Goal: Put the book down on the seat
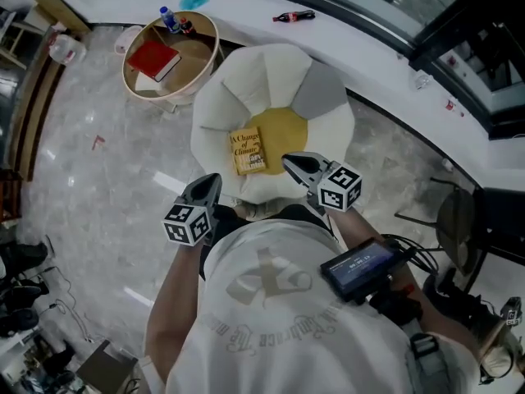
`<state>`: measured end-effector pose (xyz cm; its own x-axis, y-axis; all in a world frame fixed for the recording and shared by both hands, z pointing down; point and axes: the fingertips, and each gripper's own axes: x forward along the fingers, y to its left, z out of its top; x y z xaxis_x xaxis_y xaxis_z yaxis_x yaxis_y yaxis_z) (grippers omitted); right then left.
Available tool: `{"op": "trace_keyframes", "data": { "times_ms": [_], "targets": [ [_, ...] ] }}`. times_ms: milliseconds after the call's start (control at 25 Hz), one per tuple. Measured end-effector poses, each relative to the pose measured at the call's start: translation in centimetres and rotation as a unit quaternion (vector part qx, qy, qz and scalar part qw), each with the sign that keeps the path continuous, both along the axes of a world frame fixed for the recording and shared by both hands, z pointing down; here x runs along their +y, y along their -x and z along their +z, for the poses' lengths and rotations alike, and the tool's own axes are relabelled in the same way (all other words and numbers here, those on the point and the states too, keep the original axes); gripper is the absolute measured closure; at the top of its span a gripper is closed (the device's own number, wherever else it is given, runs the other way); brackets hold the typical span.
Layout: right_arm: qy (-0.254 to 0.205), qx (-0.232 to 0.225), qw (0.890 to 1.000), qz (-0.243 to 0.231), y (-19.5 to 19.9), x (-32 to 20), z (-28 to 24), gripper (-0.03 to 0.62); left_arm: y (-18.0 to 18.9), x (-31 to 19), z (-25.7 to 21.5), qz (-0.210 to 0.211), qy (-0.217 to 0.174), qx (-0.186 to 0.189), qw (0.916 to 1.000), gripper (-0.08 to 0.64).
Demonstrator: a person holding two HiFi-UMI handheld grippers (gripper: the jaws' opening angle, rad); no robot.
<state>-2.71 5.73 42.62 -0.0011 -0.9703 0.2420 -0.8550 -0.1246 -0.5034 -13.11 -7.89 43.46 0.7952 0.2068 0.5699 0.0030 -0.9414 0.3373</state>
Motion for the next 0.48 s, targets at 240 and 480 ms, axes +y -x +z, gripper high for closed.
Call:
{"op": "trace_keyframes", "data": {
  "times_ms": [240,480],
  "targets": [
    [-0.004,0.002,1.0,0.002,-0.1,-0.1,0.2,0.578,-0.4,0.6,-0.3,0.005,-0.004,0.008,0.9999,0.551],
    [0.0,0.0,1.0,0.003,-0.7,-0.9,-0.4,0.578,-0.7,0.7,0.3,0.007,0.01,-0.004,0.9999,0.551]
  ]
}}
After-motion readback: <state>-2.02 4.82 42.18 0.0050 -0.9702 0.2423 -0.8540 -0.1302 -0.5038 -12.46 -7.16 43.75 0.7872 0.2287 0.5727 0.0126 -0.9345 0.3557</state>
